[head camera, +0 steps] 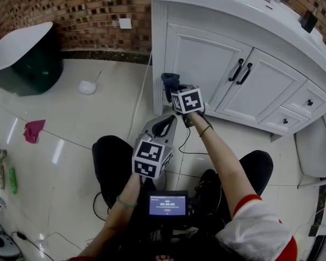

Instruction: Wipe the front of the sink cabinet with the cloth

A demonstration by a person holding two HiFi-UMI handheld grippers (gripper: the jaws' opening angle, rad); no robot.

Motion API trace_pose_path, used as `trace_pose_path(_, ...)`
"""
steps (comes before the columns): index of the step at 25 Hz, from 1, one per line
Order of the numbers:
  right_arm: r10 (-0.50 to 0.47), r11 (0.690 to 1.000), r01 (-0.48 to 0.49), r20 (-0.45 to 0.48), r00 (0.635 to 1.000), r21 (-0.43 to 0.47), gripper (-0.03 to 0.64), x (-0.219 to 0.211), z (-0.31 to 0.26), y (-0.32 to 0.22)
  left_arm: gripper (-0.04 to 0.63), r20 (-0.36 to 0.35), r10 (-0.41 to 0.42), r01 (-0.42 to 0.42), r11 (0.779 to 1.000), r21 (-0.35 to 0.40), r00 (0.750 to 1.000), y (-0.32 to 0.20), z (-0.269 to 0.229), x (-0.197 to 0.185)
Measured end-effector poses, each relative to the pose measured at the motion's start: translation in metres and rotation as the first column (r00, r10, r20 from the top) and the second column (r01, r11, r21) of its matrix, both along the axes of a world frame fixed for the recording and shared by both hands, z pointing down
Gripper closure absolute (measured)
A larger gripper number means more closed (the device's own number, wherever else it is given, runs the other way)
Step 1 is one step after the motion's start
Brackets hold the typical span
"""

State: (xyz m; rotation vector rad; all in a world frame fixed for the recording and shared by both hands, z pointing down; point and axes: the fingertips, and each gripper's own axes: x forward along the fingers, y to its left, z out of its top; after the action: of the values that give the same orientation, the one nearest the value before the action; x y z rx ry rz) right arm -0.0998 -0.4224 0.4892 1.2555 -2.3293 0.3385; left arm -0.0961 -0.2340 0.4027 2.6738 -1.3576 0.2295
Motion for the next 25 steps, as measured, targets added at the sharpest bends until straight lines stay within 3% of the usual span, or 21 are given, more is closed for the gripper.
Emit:
trace_pose_path(4,-0.014,1.0,0.014,0.002,1.0,-0.01,0.551,-0.023,0.004,-0.01,0.558,0.005,-0.004,0.004,1.0,-0.013,1.0,-0.002,0.006,-0.008)
trace_pose_path(8,0.016,1.0,-0.016,-0.015,1.0,-0.019,0.551,-0.006,0.008,-0.014,0.558,0.008,-0.009,0.009,1.0,-0.013,1.0,-0.003,0.007,-0.013)
trace_pose_path(18,0.162,0.986,-0.166,-0.107,0.981,-0.032,0.551,0.133,0.026,0.005,0.558,0.024,0.016,-0.016,1.0,-0.002,1.0,0.003,0.003,0.007)
trace_pose_path(25,0.269,0.961,-0.275,-0.108,0.957,-0.037,0.551,0.221,0.029,0.024,0.558,0.055,0.065,-0.065,0.998,-0.001,0.996,0.011,0.003,0.04)
